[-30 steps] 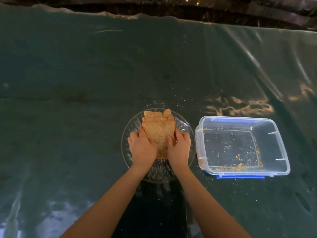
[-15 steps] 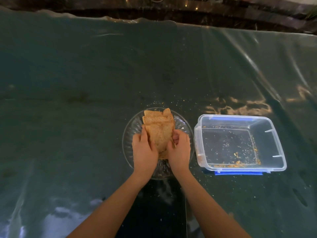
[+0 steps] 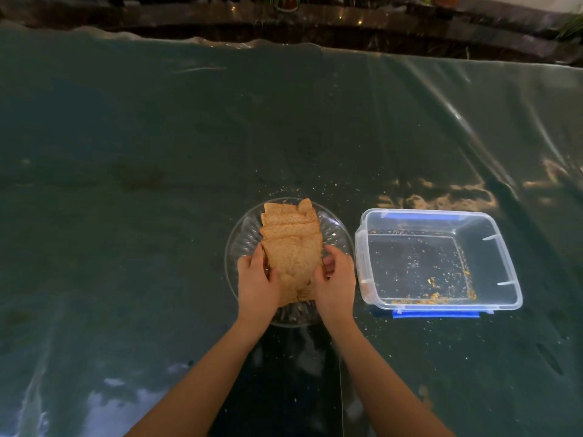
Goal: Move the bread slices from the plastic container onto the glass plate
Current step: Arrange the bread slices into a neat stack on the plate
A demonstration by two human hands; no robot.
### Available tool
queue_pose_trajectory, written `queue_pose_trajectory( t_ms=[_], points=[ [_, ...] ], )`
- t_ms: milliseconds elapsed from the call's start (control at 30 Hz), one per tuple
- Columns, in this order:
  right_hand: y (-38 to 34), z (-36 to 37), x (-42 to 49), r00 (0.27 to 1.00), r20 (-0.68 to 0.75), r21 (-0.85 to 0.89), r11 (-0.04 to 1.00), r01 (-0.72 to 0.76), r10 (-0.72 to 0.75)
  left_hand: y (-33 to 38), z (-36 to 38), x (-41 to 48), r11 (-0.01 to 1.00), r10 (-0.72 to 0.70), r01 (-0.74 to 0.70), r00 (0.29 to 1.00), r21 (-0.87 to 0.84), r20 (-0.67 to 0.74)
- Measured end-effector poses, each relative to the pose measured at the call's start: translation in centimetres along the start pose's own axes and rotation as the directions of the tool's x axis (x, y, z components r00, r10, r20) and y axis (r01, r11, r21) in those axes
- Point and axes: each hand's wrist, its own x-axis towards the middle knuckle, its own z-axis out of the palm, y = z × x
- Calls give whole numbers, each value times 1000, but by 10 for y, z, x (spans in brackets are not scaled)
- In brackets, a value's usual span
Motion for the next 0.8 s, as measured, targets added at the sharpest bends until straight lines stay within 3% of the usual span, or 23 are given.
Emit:
queue_pose_trajectory(
  t_ms=[233,567,800],
  points=[
    [-2,0,10,987,146,-110,993,-47,63,-3,4,6,999,-17,17,1000,34,4],
    [-5,3,9,987,132,-78,994,-79,89,-3,5,9,996,-76,75,997,-54,-12],
    [-9,0,16,980,179,-133,989,-66,90,-2,3,11,994,-88,91,995,-55,50]
  ],
)
